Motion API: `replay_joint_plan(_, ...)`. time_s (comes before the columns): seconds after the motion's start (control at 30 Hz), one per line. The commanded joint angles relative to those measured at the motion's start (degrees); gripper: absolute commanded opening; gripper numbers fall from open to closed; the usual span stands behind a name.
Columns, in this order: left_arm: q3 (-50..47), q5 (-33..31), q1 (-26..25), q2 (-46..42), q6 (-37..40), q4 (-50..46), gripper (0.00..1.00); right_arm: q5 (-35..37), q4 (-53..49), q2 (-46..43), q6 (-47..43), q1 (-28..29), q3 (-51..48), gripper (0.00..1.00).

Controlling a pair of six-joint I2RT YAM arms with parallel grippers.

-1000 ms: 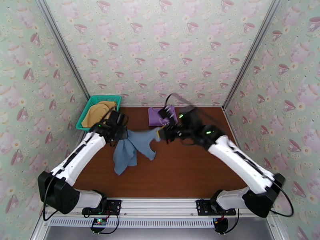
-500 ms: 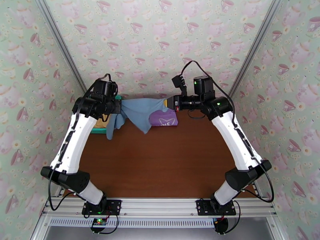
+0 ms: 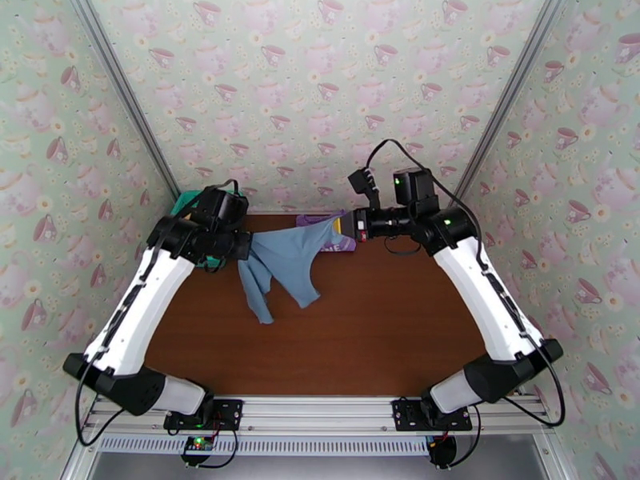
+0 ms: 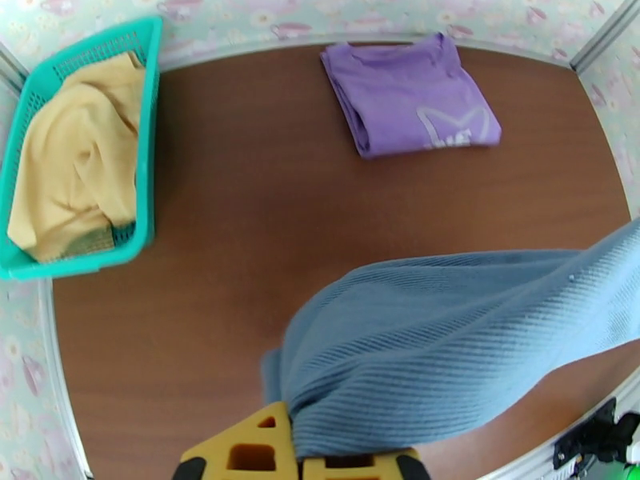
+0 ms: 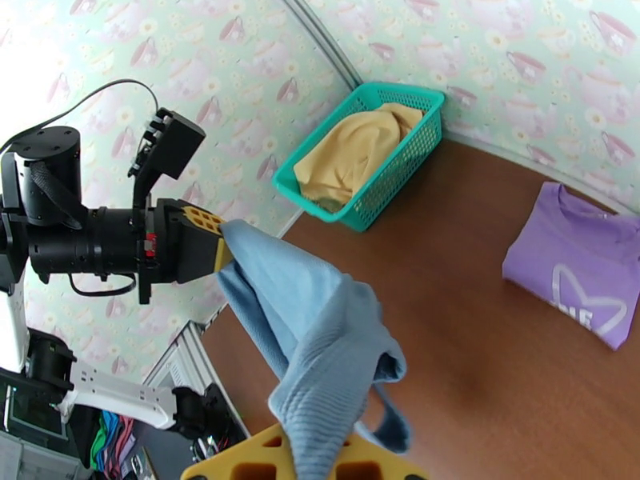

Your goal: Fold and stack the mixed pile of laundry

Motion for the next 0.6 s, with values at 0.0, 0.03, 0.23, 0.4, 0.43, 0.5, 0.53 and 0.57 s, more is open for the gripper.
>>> replay_joint_plan(0.0, -2.5, 3.9, -1.6, -4.0, -3.1, -2.8, 0.00, 0.4, -2.9, -5.5, -2.0, 0.3, -3.1, 0.00)
replay_joint_plan(0.03, -3.5, 4.9, -2.2, -4.1, -3.4, -2.6, 0.00, 2.0, -3.3, -6.2, -2.4, 0.2, -4.2, 0.00)
replay_joint_plan(0.23, -8.3, 10.4, -4.4, 5.5, -2.1, 2.9, 0.00, 11.3, 1.0, -7.3, -2.4, -2.8, -16.0, 0.00)
replay_joint_plan(0.4, 0.7, 14.4, -5.7, 25.4, 4.6, 1.8, 0.00, 14.4, 9.2, -4.0, -0.1, -7.4, -24.1, 0.00)
replay_joint_plan(0.43, 4.2, 14.3, -6.1, 29.4, 5.4, 0.1, 0.00, 14.5, 10.0, -3.0, 0.1, -8.1, -24.6, 0.00)
replay_joint_plan(0.5, 11.0, 13.8, -7.4, 34.6, 6.4, -3.3, 0.00, 14.9, 10.3, -1.9, -0.2, -8.6, -24.6, 0.00)
replay_joint_plan(0.53, 13.8, 13.2, -8.3, 35.8, 7.1, -4.5, 0.00, 15.0, 10.1, -1.7, -0.5, -8.6, -24.3, 0.00)
replay_joint_plan(0.57, 16.0, 12.5, -9.2, 36.3, 7.5, -5.2, 0.00, 14.8, 9.9, -1.9, -0.8, -8.6, -24.2, 0.00)
